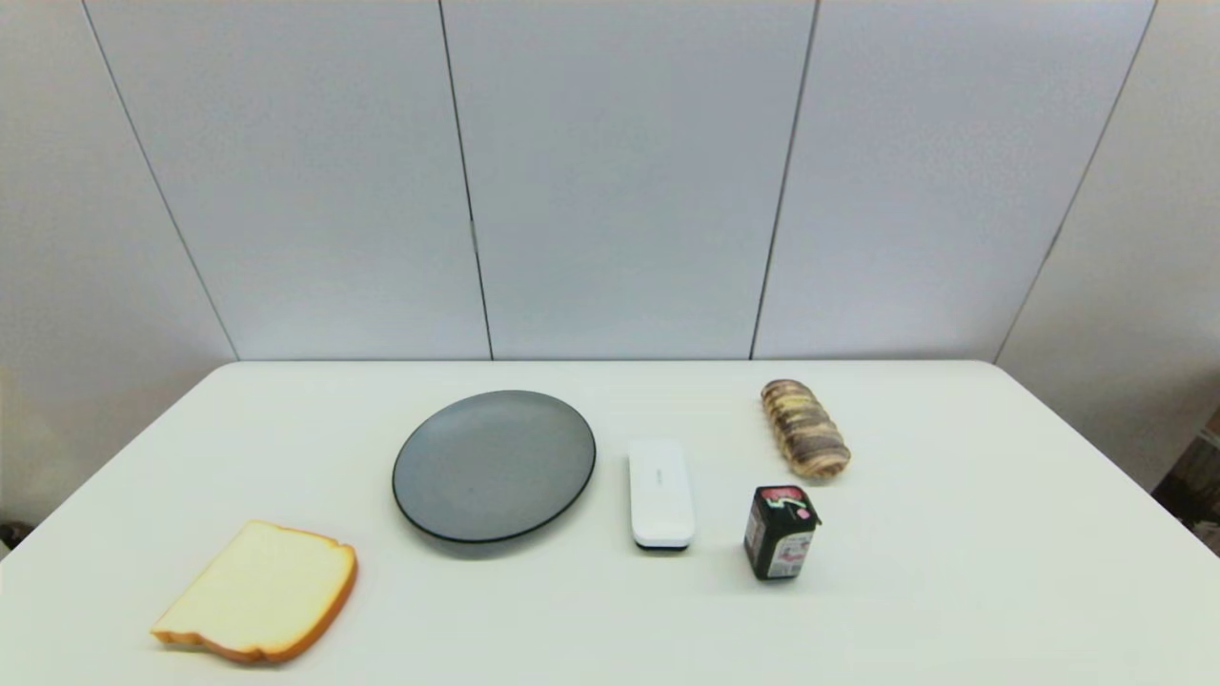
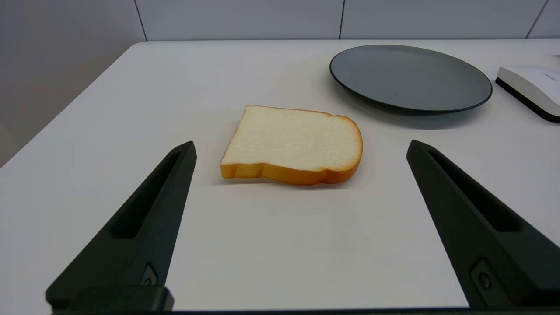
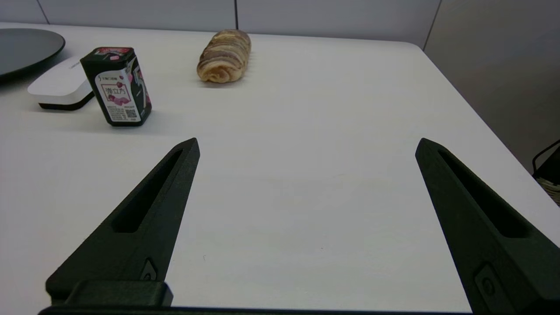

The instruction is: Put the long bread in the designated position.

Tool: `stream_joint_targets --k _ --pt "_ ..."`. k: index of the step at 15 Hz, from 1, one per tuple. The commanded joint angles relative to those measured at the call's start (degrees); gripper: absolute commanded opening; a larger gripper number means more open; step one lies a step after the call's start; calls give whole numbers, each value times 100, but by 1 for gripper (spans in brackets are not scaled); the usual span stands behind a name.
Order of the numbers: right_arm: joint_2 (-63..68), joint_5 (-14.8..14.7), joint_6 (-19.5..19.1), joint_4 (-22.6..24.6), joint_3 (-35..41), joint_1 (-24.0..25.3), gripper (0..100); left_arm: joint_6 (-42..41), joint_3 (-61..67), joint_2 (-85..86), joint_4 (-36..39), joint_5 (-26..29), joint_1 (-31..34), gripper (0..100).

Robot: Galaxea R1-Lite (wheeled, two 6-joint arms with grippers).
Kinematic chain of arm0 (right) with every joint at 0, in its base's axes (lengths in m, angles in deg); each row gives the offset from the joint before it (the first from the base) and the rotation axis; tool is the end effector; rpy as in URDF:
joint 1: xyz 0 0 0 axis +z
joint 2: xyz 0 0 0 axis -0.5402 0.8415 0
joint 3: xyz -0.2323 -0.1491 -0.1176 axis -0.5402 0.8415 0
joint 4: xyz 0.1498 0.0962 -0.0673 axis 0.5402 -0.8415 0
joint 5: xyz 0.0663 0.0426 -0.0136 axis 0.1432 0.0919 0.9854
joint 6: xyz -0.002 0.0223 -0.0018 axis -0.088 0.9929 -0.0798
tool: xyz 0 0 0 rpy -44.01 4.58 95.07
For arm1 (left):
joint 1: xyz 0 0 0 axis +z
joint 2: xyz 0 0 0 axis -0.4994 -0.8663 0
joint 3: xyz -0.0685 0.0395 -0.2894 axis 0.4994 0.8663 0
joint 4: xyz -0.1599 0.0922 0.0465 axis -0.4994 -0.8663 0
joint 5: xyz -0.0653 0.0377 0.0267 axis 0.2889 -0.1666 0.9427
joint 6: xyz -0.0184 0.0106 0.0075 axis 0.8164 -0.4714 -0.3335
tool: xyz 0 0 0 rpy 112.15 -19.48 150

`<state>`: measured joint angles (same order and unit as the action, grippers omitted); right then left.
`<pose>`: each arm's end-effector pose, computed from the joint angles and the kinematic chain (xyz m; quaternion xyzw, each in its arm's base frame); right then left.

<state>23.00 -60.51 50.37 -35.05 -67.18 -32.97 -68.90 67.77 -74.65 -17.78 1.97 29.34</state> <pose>-0.0230 0.0008 0.0742 -0.0201 0.0056 0.0110 0.9997 -0.0229 -0.0005 0.0759 0.0091 -0.0030 -0.0223 0.9997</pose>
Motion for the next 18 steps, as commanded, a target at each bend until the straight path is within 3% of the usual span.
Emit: stream_joint_targets --k 1,18 --pt "7 7 2 -2 2 0 100 -2 9 -7 2 1 1 100" --pt "7 -2 2 -2 2 0 100 235 9 1 11 -157 1 100"
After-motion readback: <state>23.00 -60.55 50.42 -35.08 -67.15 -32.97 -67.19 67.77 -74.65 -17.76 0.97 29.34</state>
